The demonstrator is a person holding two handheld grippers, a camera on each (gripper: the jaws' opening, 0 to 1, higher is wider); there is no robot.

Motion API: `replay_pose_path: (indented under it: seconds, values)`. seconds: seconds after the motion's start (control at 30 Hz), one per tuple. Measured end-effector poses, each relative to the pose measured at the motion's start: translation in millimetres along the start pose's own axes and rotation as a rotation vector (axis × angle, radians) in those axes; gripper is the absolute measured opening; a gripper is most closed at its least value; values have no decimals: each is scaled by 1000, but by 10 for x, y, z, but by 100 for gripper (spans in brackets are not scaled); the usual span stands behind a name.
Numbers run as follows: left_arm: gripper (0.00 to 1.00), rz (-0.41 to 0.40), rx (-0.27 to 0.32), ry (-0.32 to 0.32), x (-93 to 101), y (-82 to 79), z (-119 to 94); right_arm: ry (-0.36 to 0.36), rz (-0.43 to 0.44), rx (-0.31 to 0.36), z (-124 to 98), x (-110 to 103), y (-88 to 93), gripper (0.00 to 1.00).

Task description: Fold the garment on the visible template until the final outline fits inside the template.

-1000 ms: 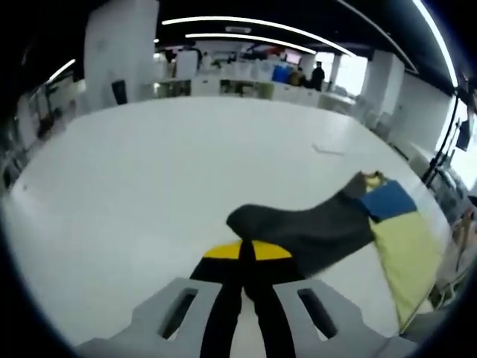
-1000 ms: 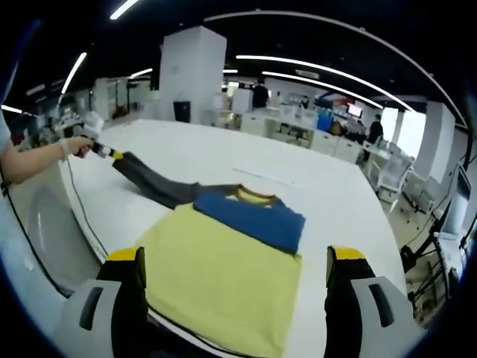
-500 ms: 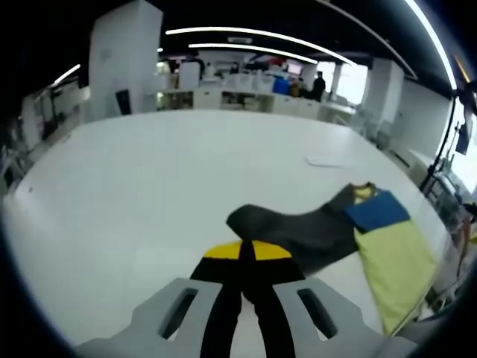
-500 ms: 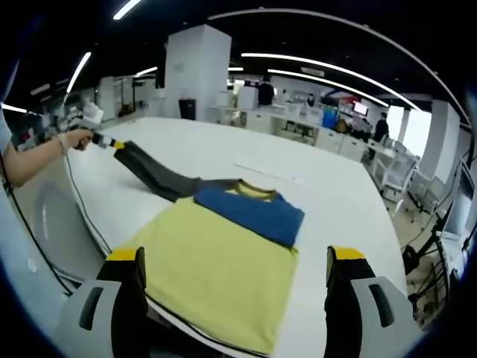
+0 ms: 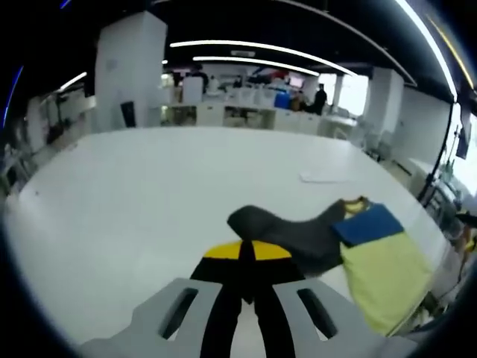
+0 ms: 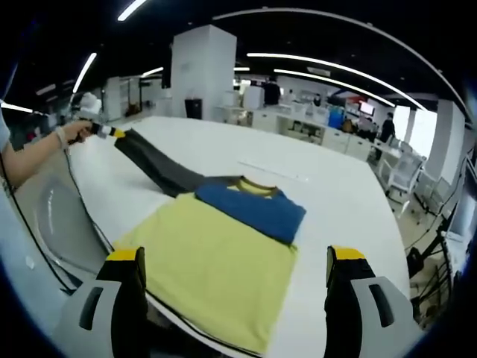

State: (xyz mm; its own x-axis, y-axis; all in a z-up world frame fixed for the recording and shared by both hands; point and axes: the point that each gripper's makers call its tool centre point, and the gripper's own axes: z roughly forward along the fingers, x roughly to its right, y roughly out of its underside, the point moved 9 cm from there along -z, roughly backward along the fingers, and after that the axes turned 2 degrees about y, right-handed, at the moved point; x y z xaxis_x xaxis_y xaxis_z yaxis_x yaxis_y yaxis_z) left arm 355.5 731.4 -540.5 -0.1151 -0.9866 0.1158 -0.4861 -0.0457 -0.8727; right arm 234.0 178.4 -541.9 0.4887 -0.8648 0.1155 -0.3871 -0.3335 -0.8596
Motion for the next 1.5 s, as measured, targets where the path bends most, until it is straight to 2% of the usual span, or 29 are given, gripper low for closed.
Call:
replay_pose_path:
  seconds: [0.37, 0.47, 0.6, 0.8, 0.87, 1.07, 1.27, 1.5]
  values:
    - [0, 25, 55, 10, 177, -226, -95, -13, -13, 11, -11, 81, 38, 100]
    - [0, 14, 85, 40, 258, -299, -90, -7, -19, 14, -13, 126, 63, 100]
    - [0, 27, 101, 48, 383, -382, -57, -4, -7, 20, -17, 167, 93, 100]
    - [0, 26, 147, 125, 614, -561, -6, -26, -15, 22, 6, 138, 89, 100]
    - [0, -11, 170, 163, 685, -616, 29, -23, -21, 19, 19, 145, 89, 100]
    - [0, 14, 179, 180, 841, -761, 98, -21, -12, 34, 19, 196, 86, 100]
    - [0, 51, 189, 229, 1106, -919, 157, -18, -4, 47, -7, 240, 113, 100]
    - [0, 62, 202, 268, 1321, -1056, 243, 19, -3, 42, -62, 305, 160, 100]
